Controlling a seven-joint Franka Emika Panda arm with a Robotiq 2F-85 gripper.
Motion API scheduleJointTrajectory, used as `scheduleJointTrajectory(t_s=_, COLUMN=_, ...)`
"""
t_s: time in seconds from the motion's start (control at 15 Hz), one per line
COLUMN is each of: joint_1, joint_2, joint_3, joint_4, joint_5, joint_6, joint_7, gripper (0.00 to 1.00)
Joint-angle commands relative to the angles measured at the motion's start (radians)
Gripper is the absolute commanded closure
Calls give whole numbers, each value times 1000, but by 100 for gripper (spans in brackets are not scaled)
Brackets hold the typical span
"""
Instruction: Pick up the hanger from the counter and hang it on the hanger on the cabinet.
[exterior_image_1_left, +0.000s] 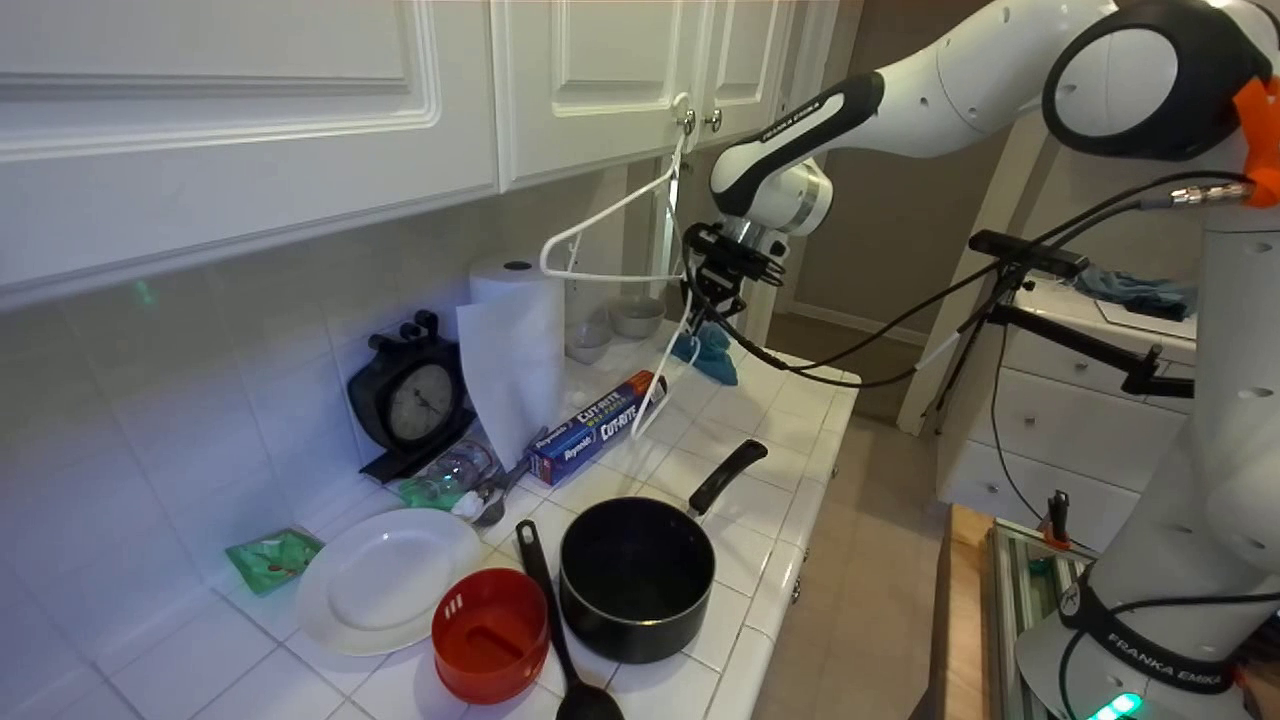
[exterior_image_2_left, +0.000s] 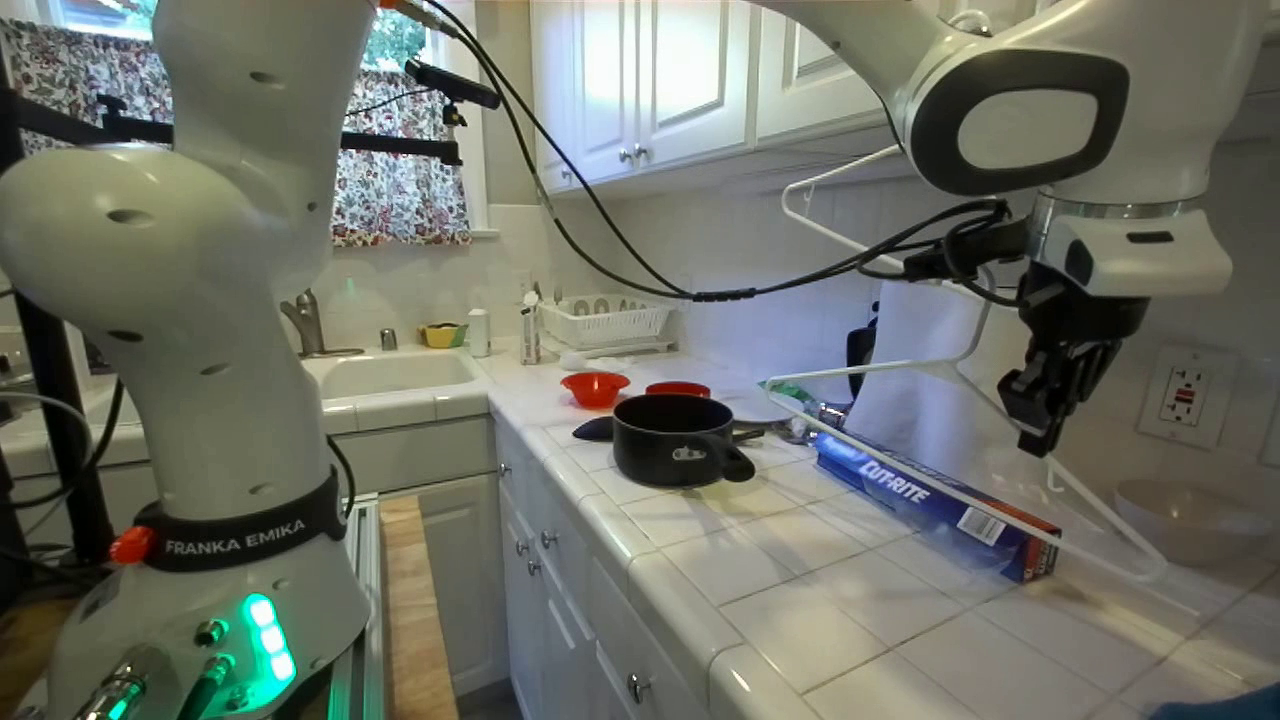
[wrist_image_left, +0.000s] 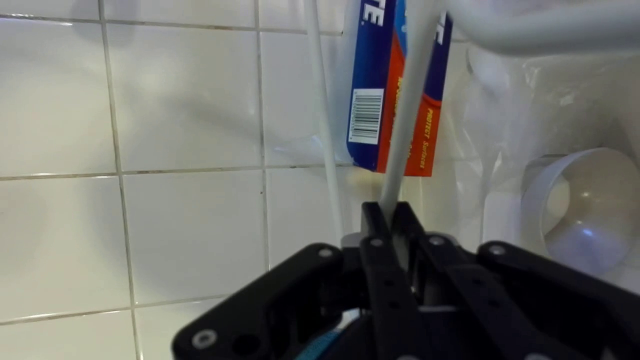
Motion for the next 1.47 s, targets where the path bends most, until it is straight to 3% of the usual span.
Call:
scheduleJointTrajectory(t_s=0.0, joint_1=18, joint_2=-35, joint_3=-7, joint_4=-28, joint_5=-24, joint_6=-15, joint_7=79, gripper=94)
scheduleJointTrajectory(t_s=0.73, joint_1=33, joint_2=-92, joint_3=-4, joint_4=-38, joint_5=-32, joint_6=-90, joint_7=295, gripper=94)
scheduleJointTrajectory(t_s=1.4, joint_1=68, joint_2=-64, joint_3=-11, joint_4=-14, joint_5=-132, joint_6=-137, joint_7=568, gripper=94)
